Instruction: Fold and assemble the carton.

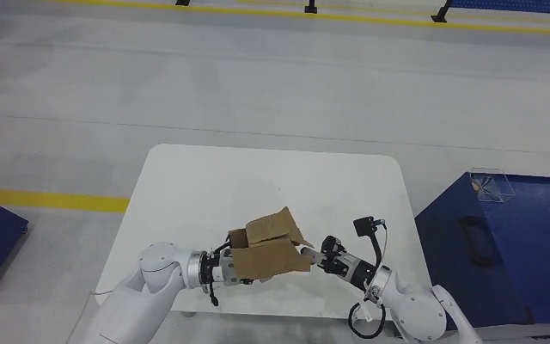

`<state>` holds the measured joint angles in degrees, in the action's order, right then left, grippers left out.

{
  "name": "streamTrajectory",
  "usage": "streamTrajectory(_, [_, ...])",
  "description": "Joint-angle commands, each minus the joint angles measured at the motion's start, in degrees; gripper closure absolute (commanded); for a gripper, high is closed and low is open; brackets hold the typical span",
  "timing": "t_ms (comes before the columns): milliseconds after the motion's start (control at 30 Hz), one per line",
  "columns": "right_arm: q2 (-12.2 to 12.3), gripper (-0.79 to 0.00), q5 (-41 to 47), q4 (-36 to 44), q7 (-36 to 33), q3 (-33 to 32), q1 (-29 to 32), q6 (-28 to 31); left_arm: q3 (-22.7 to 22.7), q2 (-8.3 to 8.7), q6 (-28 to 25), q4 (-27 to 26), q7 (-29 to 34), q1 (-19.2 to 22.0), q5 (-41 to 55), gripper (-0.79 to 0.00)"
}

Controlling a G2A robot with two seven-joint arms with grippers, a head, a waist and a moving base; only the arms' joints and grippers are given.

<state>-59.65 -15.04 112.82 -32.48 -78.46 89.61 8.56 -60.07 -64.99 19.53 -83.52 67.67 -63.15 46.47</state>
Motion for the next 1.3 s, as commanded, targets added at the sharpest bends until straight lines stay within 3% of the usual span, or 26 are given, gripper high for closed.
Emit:
streamTrajectory(0, [0.0, -0.785, 0.0, -0.5, -0.1, 0.1, -0.2, -0.4, -0.1, 0.16, -1.0, -0.8, 1.3, -0.6, -0.5, 0.0])
streamTrajectory(467, [-0.8, -0.785, -3.1, -2.4, 2.0, 4.8, -3.4, -2.9, 2.1, 0.61, -3.9, -4.0, 4.0, -1.6, -5.8, 0.0])
streamTrajectory(700, [-0.5, -0.785, 2.2, 0.0, 4.0, -1.0, -0.7, -1.0, 1.8, 0.58, -3.5, -1.7, 3.5, -0.6, -4.3, 0.0])
streamTrajectory(867, [-0.1, -0.785, 3.9, 3.8, 1.2, -3.4, 2.6, 1.5, 2.2, 0.57, -4.5, -1.4, 2.6, -0.3, -5.4, 0.0])
streamTrajectory(1267, [-0.8, -0.785, -0.5, 0.9, 0.0, 3.8, -0.6, -1.2, 2.7, 0.67, -7.1, -2.3, 0.3, -0.3, -8.4, 0.0])
